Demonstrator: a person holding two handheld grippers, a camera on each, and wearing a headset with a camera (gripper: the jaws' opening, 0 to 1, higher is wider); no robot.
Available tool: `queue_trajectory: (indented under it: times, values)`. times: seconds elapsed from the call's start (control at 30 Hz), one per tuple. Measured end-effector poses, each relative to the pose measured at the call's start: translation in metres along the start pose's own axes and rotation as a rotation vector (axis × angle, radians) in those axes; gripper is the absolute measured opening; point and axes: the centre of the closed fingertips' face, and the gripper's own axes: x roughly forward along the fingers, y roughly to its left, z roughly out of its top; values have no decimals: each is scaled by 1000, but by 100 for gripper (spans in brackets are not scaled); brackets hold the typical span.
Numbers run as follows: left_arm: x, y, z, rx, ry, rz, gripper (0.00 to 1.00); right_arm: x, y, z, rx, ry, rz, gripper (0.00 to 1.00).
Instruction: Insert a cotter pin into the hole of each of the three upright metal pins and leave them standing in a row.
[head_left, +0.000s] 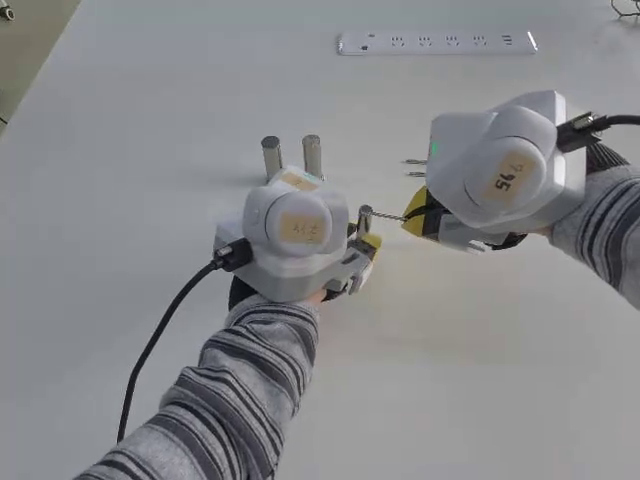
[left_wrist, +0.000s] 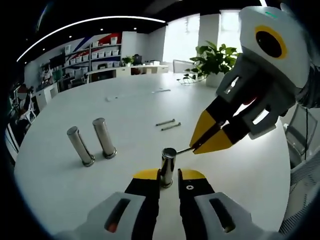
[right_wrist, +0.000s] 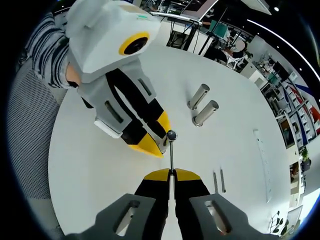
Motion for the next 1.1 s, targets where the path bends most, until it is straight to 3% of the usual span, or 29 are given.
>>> queue_trajectory:
  times: [0.3, 0.7, 1.0, 1.1]
  values:
    - [2, 3, 1, -15, -9, 14, 6, -1, 1, 5, -4, -7, -2, 0]
    - [2, 2, 1, 47, -30, 19, 5, -1, 0, 14, -8, -37, 8, 0]
    - [2, 3, 0, 23, -36, 33, 5, 3, 1, 21, -15, -46, 10, 0]
    - [2, 3, 0, 21, -40, 36, 5, 5, 1, 25, -6, -75, 12, 0]
